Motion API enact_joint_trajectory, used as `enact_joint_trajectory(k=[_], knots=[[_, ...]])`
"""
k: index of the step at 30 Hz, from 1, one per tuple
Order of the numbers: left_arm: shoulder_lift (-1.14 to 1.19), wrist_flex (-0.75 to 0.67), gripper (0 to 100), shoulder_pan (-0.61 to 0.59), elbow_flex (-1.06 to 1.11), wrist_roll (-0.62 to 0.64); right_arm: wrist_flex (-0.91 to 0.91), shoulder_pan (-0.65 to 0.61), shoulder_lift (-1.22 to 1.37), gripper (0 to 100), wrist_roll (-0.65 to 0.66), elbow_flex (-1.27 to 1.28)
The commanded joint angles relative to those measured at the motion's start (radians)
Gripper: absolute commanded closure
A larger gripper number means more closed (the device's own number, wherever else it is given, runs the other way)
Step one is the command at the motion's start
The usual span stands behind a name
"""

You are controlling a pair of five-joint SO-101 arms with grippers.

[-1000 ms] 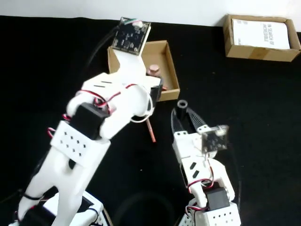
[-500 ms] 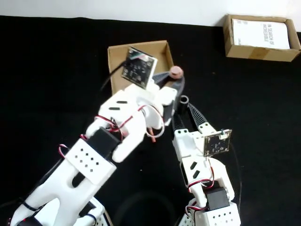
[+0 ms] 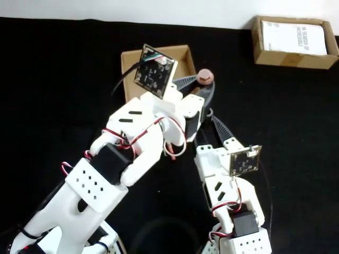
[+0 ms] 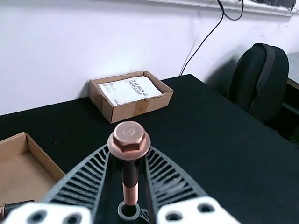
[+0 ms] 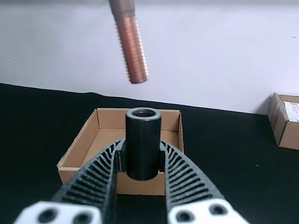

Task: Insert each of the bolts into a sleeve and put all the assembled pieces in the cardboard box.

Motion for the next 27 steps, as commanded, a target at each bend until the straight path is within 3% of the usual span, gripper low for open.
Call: enact_joint_trajectory(k=[1, 27], knots=[[-0.027, 0.006, 99, 0.012, -0.05, 0.003, -0.024, -0.007, -0.013, 99.1, 0.002, 0.038], [-0.027, 0.008, 99, 0.031, 0.131, 0.006, -0.025, -0.007, -0.013, 99.1, 0.008, 0.064]])
